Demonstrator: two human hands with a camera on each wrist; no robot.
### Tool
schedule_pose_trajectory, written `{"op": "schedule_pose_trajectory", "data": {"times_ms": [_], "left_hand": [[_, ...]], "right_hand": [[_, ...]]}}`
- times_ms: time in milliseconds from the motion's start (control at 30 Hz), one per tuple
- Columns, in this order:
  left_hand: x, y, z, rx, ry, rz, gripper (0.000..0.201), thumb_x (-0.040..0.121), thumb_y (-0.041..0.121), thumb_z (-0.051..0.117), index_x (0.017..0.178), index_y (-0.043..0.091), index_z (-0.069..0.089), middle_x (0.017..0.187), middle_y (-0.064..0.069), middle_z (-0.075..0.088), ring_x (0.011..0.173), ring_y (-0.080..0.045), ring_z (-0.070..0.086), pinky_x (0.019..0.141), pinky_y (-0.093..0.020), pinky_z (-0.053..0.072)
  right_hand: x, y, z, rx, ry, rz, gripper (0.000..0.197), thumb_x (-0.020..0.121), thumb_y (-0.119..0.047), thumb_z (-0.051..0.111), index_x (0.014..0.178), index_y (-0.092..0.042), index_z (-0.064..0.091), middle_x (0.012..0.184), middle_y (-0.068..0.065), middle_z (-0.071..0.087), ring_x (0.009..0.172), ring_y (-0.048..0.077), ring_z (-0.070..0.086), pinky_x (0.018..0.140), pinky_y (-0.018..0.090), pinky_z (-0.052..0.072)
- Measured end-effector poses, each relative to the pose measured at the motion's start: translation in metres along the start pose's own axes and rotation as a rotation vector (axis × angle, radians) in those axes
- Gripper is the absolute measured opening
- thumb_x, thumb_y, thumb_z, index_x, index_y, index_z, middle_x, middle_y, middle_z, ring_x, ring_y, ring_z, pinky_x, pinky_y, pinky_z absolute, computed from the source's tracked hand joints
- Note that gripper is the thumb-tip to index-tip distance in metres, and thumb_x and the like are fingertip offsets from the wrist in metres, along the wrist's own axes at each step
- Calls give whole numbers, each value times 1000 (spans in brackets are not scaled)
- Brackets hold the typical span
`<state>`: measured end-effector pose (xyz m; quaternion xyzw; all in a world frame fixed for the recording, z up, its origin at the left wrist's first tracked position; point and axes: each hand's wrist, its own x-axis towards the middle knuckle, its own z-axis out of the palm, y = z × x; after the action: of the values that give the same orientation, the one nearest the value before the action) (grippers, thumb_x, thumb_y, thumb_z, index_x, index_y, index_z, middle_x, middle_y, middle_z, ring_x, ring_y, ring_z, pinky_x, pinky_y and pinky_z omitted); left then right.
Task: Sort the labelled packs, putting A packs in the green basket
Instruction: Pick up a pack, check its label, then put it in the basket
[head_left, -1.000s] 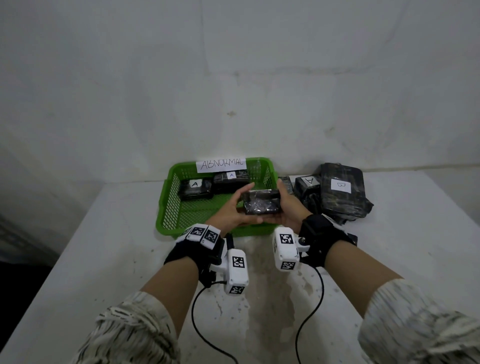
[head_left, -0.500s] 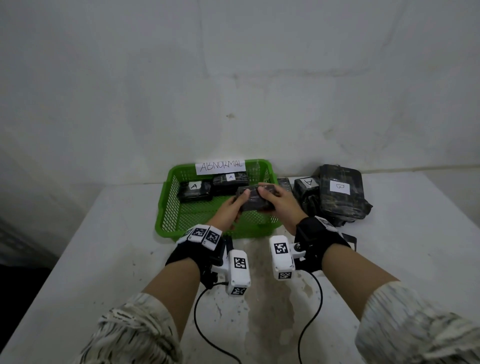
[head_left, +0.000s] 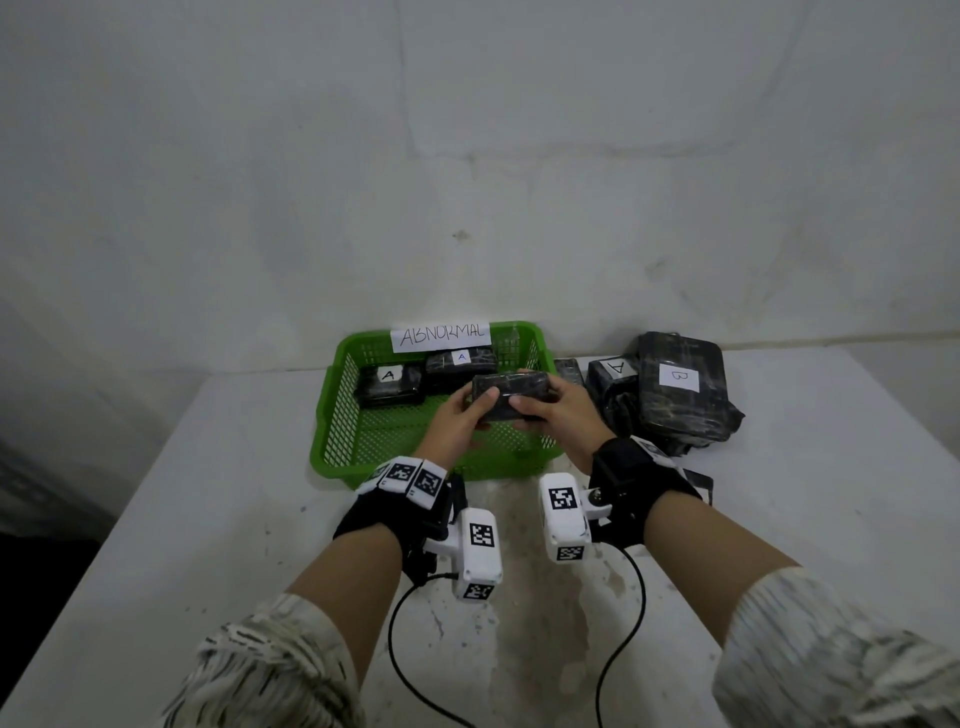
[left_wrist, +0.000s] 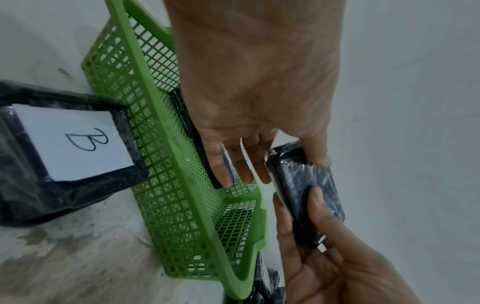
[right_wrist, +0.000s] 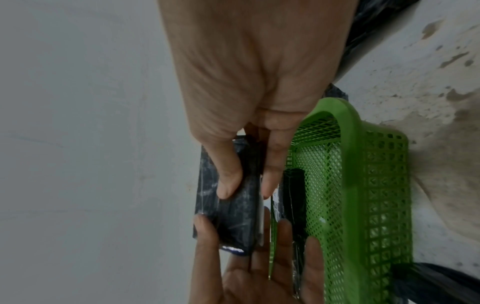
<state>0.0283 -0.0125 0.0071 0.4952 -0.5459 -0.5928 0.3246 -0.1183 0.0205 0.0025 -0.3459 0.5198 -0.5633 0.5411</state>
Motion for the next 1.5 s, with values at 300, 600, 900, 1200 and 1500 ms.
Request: {"op": "schedule_pose_trajectory", "data": {"times_ms": [300, 600, 900, 1200, 1500], "left_hand": [[7, -7, -3, 0, 167, 71, 48, 90, 10, 58, 132, 12, 36, 129, -22, 51, 112, -33, 54, 87, -39, 47], [5, -2, -4, -96, 57, -106, 40, 100, 17, 39, 140, 10, 35, 138, -19, 46, 119, -39, 52, 90, -41, 48], [-3, 5, 1, -157, -70, -165, 87, 73, 49, 72, 141, 13, 31, 136, -14, 49, 109, -27, 58, 96, -46, 49], [-1, 9, 2, -101, 35, -147, 51, 93, 22, 50, 139, 9, 32, 130, -16, 50, 98, -24, 55, 78, -32, 44], [-9, 15, 1, -48, -169, -114, 40, 93, 49, 43, 114, 20, 60, 118, -6, 62, 116, -21, 52, 102, -41, 41]], "right_hand": [[-2, -2, 3, 44, -25, 47, 28, 95, -17, 56, 121, -6, 60, 121, 16, 62, 100, 24, 64, 73, 32, 60], [-9, -8, 6, -10, -112, 41, 26, 97, -12, 53, 116, -27, 63, 111, 10, 61, 80, 23, 63, 60, 33, 59], [-7, -3, 7, -327, -6, -166, 22, 86, 1, 62, 106, -7, 65, 95, 9, 61, 86, 24, 66, 61, 30, 60], [-4, -1, 10, -378, -50, -220, 28, 86, -10, 67, 112, -22, 67, 107, 19, 60, 92, 27, 63, 56, 23, 56], [-7, -6, 12, -177, -12, -35, 13, 99, -18, 46, 107, -10, 53, 100, 6, 57, 96, 24, 58, 73, 38, 55]]}}
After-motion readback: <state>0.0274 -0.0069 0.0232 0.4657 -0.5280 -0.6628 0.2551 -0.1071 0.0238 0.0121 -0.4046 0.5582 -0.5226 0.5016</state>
